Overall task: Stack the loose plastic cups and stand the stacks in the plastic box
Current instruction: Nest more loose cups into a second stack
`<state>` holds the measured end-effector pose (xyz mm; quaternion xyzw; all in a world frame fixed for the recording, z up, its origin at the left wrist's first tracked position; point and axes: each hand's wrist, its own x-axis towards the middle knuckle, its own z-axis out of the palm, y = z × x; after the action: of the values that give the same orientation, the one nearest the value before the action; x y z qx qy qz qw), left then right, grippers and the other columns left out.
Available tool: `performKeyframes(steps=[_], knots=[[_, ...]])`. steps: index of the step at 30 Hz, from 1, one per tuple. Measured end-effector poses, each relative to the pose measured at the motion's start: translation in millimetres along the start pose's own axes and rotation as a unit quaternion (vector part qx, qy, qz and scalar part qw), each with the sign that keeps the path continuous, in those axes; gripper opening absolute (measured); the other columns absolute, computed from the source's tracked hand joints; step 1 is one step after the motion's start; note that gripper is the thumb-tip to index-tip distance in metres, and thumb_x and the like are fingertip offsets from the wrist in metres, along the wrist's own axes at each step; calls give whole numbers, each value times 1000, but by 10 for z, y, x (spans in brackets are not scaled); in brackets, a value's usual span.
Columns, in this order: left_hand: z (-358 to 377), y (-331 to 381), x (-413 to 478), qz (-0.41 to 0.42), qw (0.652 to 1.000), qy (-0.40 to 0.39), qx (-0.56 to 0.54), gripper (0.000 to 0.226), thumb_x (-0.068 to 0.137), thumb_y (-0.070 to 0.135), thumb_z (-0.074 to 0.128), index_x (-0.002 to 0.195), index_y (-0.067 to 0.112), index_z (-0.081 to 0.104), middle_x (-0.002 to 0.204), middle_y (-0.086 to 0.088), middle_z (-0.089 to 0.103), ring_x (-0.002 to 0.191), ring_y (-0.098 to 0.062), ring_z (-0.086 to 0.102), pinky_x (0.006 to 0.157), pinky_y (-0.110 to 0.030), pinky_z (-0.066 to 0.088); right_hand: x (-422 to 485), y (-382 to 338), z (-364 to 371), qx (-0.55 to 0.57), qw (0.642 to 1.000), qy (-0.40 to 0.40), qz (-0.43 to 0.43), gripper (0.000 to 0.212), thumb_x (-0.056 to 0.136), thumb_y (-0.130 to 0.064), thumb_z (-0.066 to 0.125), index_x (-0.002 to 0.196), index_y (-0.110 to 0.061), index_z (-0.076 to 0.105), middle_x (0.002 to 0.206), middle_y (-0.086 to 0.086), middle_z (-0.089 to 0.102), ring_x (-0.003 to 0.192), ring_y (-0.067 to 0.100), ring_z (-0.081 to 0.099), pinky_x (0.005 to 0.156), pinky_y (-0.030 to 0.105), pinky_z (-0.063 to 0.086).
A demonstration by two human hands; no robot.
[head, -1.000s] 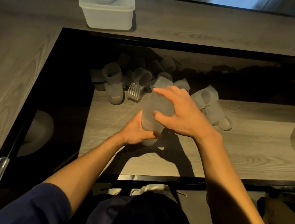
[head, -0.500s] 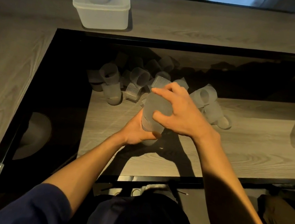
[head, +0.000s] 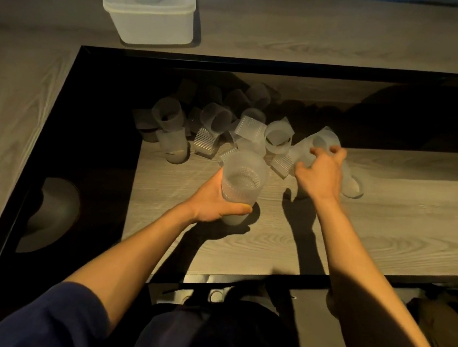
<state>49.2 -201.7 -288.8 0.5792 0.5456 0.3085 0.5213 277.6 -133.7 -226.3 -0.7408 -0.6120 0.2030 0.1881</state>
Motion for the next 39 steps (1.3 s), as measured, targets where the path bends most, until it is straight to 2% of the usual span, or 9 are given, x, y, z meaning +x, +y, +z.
performKeyframes(steps=[5, 12, 16, 19, 23, 26, 29, 33, 39], knots=[[-14, 50, 23, -8, 1000, -8, 2, 90, 68, 24, 92, 143, 22, 42, 129, 8, 57, 121, -4, 56, 102, -34, 50, 280, 161, -11, -66, 996, -39, 34, 59, 95, -25, 67, 149, -11, 47, 164, 17, 10, 115, 43, 57, 95, 38, 46], [-37, 71, 23, -9, 1000, -11, 12, 97, 61, 40, 90, 144, 23, 42, 130, 7, 58, 123, -7, 56, 106, -41, 51, 481, 252, 61, -71, 996, -47, 32, 66, 95, -25, 68, 152, -7, 41, 170, 7, 9, 133, 40, 48, 97, 39, 45], [-29, 77, 26, -9, 1000, -10, 15, 97, 60, 41, 90, 143, 24, 43, 130, 8, 58, 122, -5, 56, 106, -41, 51, 496, 266, 66, -45, 998, -38, 24, 79, 95, -26, 68, 159, -5, 26, 171, 7, 8, 149, 34, 33, 116, 41, 35], [-17, 70, 28, -13, 1000, -3, 19, 97, 60, 41, 90, 143, 25, 43, 129, 9, 58, 122, -5, 56, 106, -39, 50, 466, 260, 41, -20, 1000, -17, 13, 81, 97, -24, 66, 162, -7, 20, 172, 6, 5, 152, 32, 27, 120, 40, 30], [-5, 46, 17, -17, 1000, -7, 21, 91, 67, 26, 93, 143, 22, 43, 129, 9, 58, 119, 1, 56, 102, -31, 49, 421, 291, 21, -9, 1000, 4, 12, 61, 98, -20, 64, 154, -11, 41, 171, 9, 5, 141, 38, 42, 110, 41, 41], [-13, 32, 1, -13, 1000, -13, 19, 85, 72, 16, 91, 143, 18, 44, 128, 9, 58, 117, 4, 56, 98, -25, 50, 436, 327, 30, -30, 998, -36, 40, 51, 98, -19, 63, 147, -10, 50, 171, 11, 2, 134, 41, 49, 106, 40, 44], [-28, 51, -12, -12, 1000, -19, 18, 86, 71, 19, 91, 143, 18, 43, 129, 9, 58, 119, 2, 56, 100, -28, 50, 485, 347, 60, -43, 996, -65, 45, 52, 99, -20, 64, 147, -6, 50, 171, 8, 4, 138, 41, 45, 110, 41, 40], [-32, 80, -28, -15, 1000, -22, 16, 94, 62, 40, 89, 143, 19, 45, 130, 8, 59, 122, -2, 57, 103, -31, 50, 592, 343, 72, -54, 996, -65, 38, 55, 99, -20, 63, 147, -1, 45, 171, 8, 10, 142, 38, 41, 111, 41, 39], [-37, 96, -14, -16, 1000, -20, 13, 95, 61, 42, 88, 142, 20, 45, 129, 8, 59, 121, -3, 57, 103, -30, 49, 685, 380, 17, -20, 997, -58, 54, 62, 99, -20, 63, 153, -3, 39, 168, 9, 14, 142, 38, 40, 115, 41, 35]])
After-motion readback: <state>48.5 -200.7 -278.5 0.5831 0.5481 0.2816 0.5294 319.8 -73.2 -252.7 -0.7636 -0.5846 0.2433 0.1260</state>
